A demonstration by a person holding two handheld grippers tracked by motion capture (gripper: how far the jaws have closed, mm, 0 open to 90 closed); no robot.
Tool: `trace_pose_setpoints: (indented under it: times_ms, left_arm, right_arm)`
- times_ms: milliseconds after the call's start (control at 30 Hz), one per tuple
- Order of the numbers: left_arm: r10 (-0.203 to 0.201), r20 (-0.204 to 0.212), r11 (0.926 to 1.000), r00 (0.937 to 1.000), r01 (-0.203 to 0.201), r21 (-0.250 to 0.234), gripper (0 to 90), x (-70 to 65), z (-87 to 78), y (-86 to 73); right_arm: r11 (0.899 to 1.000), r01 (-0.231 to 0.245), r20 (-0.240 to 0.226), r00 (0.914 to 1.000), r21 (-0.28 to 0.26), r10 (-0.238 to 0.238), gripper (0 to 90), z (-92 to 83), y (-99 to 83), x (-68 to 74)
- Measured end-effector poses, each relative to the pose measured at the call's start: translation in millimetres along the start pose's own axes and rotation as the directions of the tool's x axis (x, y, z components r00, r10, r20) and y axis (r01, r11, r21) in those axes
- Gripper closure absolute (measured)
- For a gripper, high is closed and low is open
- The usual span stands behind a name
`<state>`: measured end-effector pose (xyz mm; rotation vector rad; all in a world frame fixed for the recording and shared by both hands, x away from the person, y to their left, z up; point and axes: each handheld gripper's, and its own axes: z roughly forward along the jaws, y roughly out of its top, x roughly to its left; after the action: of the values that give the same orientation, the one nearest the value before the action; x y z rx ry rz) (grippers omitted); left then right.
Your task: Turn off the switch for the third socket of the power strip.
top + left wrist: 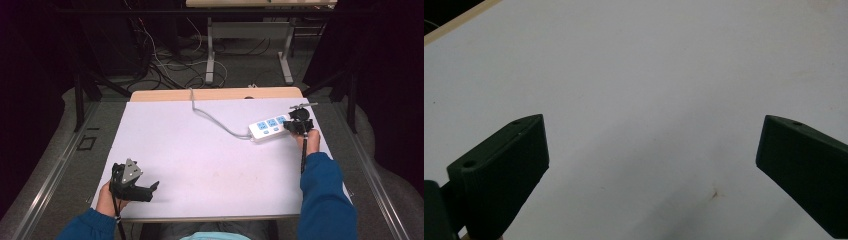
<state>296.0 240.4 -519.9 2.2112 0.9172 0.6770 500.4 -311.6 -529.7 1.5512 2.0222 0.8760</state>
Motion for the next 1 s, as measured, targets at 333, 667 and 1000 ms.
trace_pose_setpoints:
  times_ms: [333, 667, 1000]
  left_arm:
    - [-0.009, 0.007, 0.9999, 0.9999, 0.009, -0.005, 0.3, 0.1, 0.1, -0.2]
    - [-0.006, 0.001, 0.9999, 1.0000, 0.006, -0.010, 0.3, 0.5, -0.3, -0.6]
    - [-0.003, 0.002, 1.0000, 1.0000, 0.003, -0.006, 0.3, 0.6, -0.3, -0.1]
  right_arm:
    - [0.999, 0.033, -0.007, 0.9994, -0.017, -0.033, 87.3, -3.3, 1.0, 0.3]
    - [0.998, 0.041, -0.032, 0.9986, -0.050, -0.043, 62.9, -15.6, 3.7, 3.9]
    - [0.996, 0.051, -0.109, 0.9922, -0.079, -0.060, 25.3, -36.1, 3.8, 10.8]
